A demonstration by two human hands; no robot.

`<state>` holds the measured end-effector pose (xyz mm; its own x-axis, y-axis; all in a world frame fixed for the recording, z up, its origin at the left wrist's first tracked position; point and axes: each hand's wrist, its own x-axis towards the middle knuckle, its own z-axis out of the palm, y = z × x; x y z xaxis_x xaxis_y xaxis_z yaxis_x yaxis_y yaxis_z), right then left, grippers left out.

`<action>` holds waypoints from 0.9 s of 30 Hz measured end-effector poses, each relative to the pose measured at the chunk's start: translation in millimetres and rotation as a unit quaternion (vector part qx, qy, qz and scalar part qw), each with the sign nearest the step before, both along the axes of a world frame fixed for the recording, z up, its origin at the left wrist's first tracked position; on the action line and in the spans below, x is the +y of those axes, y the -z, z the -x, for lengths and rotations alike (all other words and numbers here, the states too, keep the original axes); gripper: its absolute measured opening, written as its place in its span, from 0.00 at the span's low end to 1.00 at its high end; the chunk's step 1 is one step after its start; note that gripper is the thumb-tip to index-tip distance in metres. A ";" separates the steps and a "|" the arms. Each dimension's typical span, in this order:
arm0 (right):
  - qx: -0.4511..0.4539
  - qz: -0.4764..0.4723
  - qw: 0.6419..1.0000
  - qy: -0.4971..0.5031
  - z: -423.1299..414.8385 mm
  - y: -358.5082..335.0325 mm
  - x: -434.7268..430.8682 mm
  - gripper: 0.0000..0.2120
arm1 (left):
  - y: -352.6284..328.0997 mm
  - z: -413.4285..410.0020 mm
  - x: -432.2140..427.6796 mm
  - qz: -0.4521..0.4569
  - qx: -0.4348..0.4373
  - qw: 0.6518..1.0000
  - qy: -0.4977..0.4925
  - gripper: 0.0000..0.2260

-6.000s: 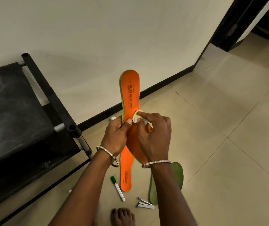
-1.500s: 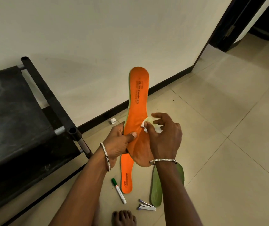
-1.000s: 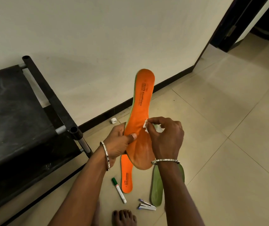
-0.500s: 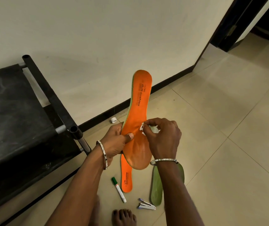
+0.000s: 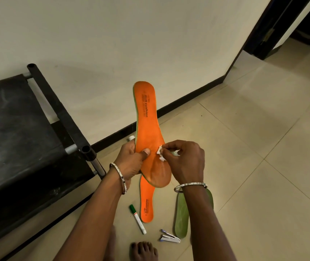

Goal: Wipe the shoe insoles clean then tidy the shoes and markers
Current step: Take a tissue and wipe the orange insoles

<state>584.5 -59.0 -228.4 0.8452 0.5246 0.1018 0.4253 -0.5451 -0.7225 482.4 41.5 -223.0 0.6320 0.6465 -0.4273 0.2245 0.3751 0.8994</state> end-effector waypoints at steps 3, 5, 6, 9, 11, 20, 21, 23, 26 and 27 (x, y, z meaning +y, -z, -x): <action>0.002 -0.017 1.000 0.012 -0.1 -3.0 -1.8 0.03 | 0.3 -1.4 1.3 0.009 -0.018 0.999 -0.025 0.09; -0.007 -0.034 0.999 0.037 -0.1 -3.5 -0.9 0.03 | 1.0 -2.4 0.7 0.025 -0.027 0.999 -0.025 0.08; -0.011 -0.037 0.998 0.046 0.6 -3.5 0.2 0.04 | 1.0 -2.7 0.0 0.035 -0.029 0.999 -0.021 0.08; -0.011 -0.033 0.998 0.043 4.7 -3.7 3.1 0.07 | 0.9 -1.9 0.5 0.079 -0.035 0.996 -0.027 0.09; 0.015 -0.029 0.999 0.014 6.5 -5.5 3.3 0.09 | 1.7 -1.1 2.9 0.098 -0.040 0.993 -0.044 0.12; 0.024 -0.048 0.998 0.026 5.2 -3.7 3.8 0.03 | 3.6 -1.8 1.0 0.089 -0.033 0.995 -0.010 0.09; 0.011 -0.057 0.997 0.051 4.4 -3.2 3.7 0.03 | 3.1 -1.9 0.1 0.087 -0.030 0.996 -0.002 0.10; -0.004 -0.066 0.995 0.081 3.3 -2.2 3.4 0.03 | 2.5 -1.8 -1.1 0.083 -0.027 0.996 0.008 0.11; 0.012 -0.056 0.997 0.060 3.3 -3.4 2.4 0.03 | 3.8 -1.8 -1.0 0.079 -0.024 0.997 0.002 0.11; 0.027 -0.049 0.998 0.036 3.5 -4.3 2.4 0.04 | 4.1 -1.5 -0.6 0.075 -0.023 0.997 0.000 0.10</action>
